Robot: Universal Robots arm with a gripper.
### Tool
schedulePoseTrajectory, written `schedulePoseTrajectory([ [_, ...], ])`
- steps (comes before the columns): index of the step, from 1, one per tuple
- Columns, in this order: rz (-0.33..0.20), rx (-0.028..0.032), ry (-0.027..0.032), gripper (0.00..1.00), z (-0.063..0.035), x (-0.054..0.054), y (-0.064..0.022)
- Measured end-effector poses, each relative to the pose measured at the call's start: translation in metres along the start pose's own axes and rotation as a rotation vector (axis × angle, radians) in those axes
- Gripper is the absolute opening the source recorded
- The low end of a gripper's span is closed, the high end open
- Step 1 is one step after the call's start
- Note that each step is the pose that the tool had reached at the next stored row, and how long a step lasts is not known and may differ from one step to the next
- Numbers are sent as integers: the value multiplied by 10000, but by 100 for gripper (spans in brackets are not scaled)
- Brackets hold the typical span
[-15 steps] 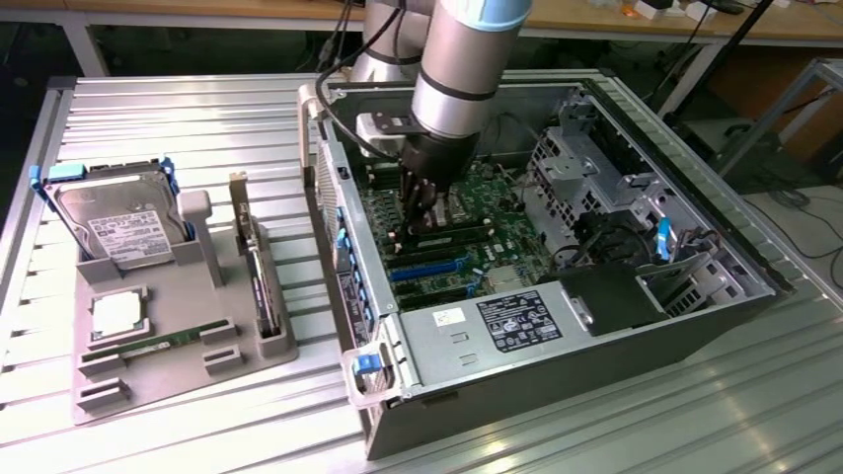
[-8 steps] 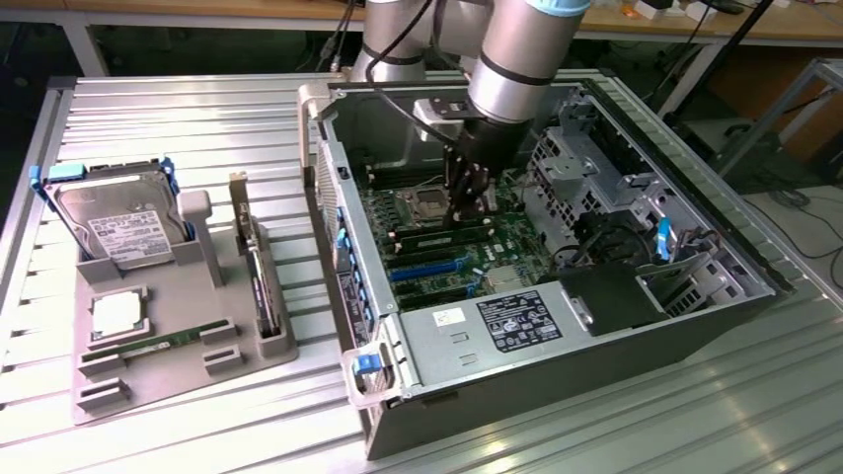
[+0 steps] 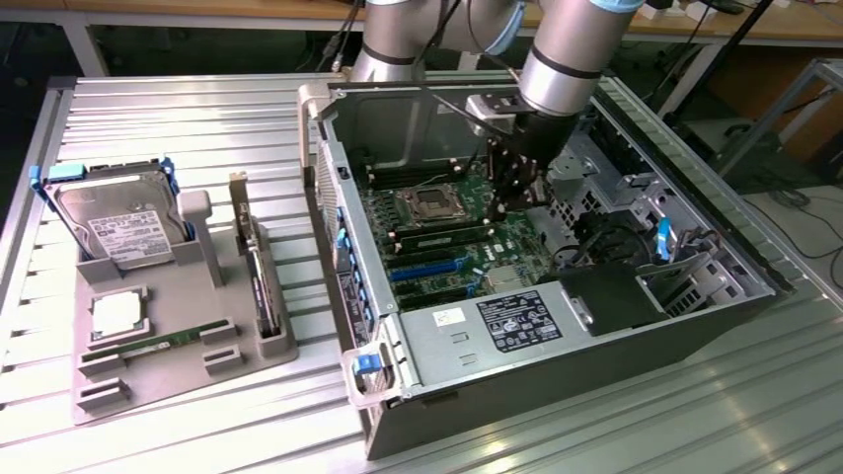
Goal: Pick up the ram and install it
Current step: 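Press down the ram until it locks into place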
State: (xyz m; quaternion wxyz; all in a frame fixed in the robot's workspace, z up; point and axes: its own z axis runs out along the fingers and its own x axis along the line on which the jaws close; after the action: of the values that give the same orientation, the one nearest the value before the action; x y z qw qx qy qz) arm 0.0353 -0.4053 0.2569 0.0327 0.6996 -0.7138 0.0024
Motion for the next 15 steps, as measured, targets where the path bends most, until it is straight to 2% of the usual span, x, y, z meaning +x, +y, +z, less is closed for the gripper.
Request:
schedulePoseTrajectory([
  [4, 2, -2, 10, 11, -242, 12, -3],
  [7, 2, 0, 23, 11, -482, 24, 7],
  [15, 1, 1, 17, 11, -491, 25, 7],
])
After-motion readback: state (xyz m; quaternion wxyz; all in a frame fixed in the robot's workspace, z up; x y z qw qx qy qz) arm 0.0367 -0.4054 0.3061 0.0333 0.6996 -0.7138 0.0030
